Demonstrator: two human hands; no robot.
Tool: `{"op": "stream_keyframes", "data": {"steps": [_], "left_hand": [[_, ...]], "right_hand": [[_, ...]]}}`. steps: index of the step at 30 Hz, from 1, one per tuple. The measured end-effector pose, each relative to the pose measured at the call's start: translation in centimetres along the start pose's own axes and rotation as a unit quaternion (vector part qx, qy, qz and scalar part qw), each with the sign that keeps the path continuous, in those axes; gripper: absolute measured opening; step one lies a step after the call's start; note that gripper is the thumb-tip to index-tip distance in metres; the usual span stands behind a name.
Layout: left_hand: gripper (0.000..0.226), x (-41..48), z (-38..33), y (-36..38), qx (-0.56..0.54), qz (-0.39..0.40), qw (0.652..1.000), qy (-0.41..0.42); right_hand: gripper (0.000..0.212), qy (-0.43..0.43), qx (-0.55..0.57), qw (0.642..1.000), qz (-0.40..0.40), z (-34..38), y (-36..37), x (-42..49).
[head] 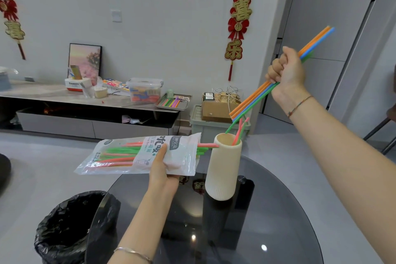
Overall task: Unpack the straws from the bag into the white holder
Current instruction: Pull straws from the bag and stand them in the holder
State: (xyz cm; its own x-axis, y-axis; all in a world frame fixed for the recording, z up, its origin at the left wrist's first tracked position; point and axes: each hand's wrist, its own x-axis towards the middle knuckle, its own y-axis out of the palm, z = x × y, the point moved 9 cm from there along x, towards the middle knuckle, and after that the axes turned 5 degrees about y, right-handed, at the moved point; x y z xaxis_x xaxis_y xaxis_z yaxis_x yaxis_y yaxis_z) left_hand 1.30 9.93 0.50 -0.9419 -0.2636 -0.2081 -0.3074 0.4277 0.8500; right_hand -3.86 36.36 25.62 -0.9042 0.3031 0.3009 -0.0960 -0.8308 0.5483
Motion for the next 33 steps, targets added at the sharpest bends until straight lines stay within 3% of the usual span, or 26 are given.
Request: {"op": "stream_keyframes", "data": {"steps": [9,13,16,19,23,27,29,31,33], "left_hand": [[0.034,-0.1,0.2,-0.1,0.004,0.004,1.000,0.002],[0.034,0.0,0.1,-0.1,0.007,0.006,1.000,0.006],[0.037,-0.1,0.1,0.0,0.004,0.003,1.000,0.009],[0.044,-0.1,0.1,0.0,0.003,0.002,1.000,0.009],[0.048,0.0,0.0,-0.1,0.001,0.004,1.000,0.012],[0.051,0.1,0.1,-0.2,0.004,0.004,1.000,0.011],[0.051,0.1,0.1,-0.3,0.003,0.000,1.000,0.008],[0.050,0.1,0.2,-0.4,0.001,-0.006,1.000,0.005],[0.049,0.1,0.2,-0.6,-0.001,-0.009,1.000,0.004]], "right_hand": [[0.049,0.086,-0.173,0.980,0.046,-9.0,-1.1,-1.6],[0.050,0.068,-0.396,0.913,0.067,-11.1,-2.0,-1.2],[0.041,0.084,-0.493,0.860,0.097,-12.4,-2.7,-1.0],[0.031,0.102,-0.501,0.850,0.127,-13.8,-3.2,-1.3],[0.016,0.078,-0.465,0.872,0.131,-13.7,-3.5,-1.6],[0.057,0.026,-0.412,0.904,0.114,-12.0,-3.4,-1.2],[0.064,-0.010,-0.398,0.911,0.107,-11.0,-3.1,-1.0],[0.060,-0.052,-0.438,0.890,0.117,-10.4,-2.5,-1.2],[0.047,-0.075,-0.516,0.838,0.157,-11.0,-1.6,-1.8]]}}
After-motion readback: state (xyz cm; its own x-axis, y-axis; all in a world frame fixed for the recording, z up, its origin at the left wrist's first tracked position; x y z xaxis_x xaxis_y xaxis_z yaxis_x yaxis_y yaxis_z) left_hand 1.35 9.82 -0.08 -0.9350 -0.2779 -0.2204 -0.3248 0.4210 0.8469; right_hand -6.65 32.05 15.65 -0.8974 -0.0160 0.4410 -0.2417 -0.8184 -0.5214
